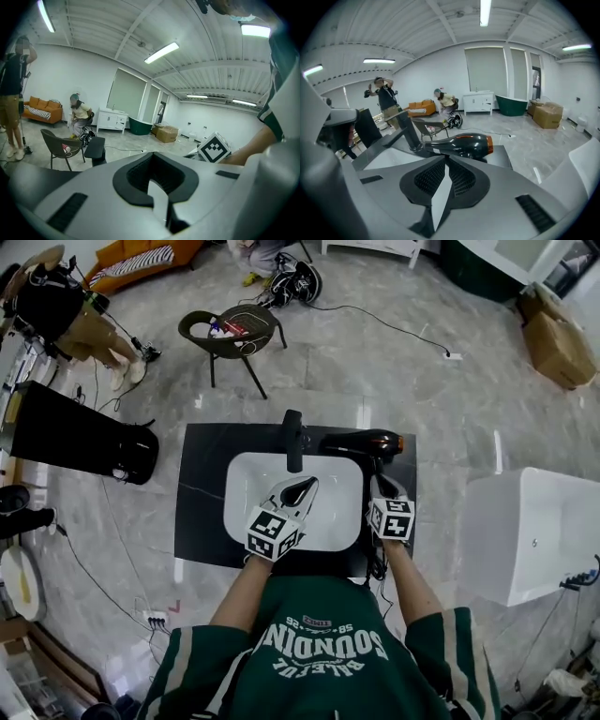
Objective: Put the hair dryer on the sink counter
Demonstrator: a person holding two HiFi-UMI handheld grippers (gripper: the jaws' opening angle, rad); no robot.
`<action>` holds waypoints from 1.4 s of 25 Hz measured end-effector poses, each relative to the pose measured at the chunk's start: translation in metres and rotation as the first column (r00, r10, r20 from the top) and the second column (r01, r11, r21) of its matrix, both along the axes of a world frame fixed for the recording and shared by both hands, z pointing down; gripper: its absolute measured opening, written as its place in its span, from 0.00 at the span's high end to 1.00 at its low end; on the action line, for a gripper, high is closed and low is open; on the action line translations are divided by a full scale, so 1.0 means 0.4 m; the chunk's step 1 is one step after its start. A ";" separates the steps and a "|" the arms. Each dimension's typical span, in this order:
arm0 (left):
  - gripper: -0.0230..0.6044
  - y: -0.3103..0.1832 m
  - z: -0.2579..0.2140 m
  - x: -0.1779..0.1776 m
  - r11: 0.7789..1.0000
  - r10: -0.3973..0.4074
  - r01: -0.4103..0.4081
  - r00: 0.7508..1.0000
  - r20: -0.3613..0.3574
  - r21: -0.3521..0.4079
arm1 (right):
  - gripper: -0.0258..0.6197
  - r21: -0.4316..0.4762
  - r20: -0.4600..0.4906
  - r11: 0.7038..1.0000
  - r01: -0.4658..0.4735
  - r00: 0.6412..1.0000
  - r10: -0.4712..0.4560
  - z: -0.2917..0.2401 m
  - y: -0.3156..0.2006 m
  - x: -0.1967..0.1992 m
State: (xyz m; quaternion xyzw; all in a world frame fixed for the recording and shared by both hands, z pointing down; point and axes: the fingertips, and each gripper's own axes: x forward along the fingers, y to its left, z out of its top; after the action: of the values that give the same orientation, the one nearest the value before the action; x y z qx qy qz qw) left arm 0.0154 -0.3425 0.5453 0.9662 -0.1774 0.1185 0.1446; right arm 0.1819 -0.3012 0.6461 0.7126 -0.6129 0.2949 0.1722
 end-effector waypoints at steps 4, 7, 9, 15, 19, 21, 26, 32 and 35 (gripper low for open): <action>0.95 0.000 -0.010 -0.009 1.000 -0.008 0.008 1.000 -0.005 0.007 | 0.87 0.058 -0.054 0.994 0.094 0.994 -0.091 -0.064 -0.005 -0.061; 0.95 -0.001 -0.013 -0.016 1.000 -0.015 0.015 1.000 -0.006 0.013 | 0.87 0.111 -0.084 0.984 0.140 0.988 -0.131 -0.118 -0.002 -0.104; 0.95 -0.003 -0.015 -0.021 1.000 -0.019 0.019 1.000 -0.006 0.018 | 0.87 0.158 -0.103 0.970 0.187 0.980 -0.172 -0.158 -0.002 -0.135; 0.94 -0.002 -0.022 -0.031 0.999 -0.029 0.029 1.000 -0.009 0.021 | 0.87 0.238 -0.172 0.922 0.304 0.948 -0.268 -0.240 0.005 -0.208; 0.95 0.002 -0.026 -0.035 0.999 -0.032 0.032 0.999 -0.009 0.021 | 0.87 0.274 -0.173 0.911 0.309 0.947 -0.270 -0.282 0.005 -0.222; 0.94 0.005 -0.029 -0.033 0.999 -0.031 0.032 0.999 -0.009 0.022 | 0.87 0.285 -0.174 0.906 0.313 0.946 -0.273 -0.298 0.004 -0.224; 0.95 0.011 -0.037 -0.025 0.999 -0.030 0.031 0.999 -0.014 0.027 | 0.87 0.297 -0.178 0.897 0.328 0.942 -0.285 -0.315 0.002 -0.230; 0.95 0.010 -0.038 -0.019 0.999 -0.030 0.030 0.999 -0.014 0.032 | 0.87 0.293 -0.187 0.895 0.336 0.938 -0.291 -0.311 0.003 -0.231; 0.94 0.011 -0.037 -0.017 0.999 -0.029 0.029 1.000 -0.012 0.035 | 0.88 0.293 -0.190 0.894 0.338 0.937 -0.292 -0.313 0.003 -0.227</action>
State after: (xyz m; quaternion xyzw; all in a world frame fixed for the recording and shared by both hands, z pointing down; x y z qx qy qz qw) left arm 0.0085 -0.3381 0.5306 0.9666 -0.1925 0.1078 0.1304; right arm 0.0911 -0.3001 0.5209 0.6410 -0.7464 0.1080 0.1425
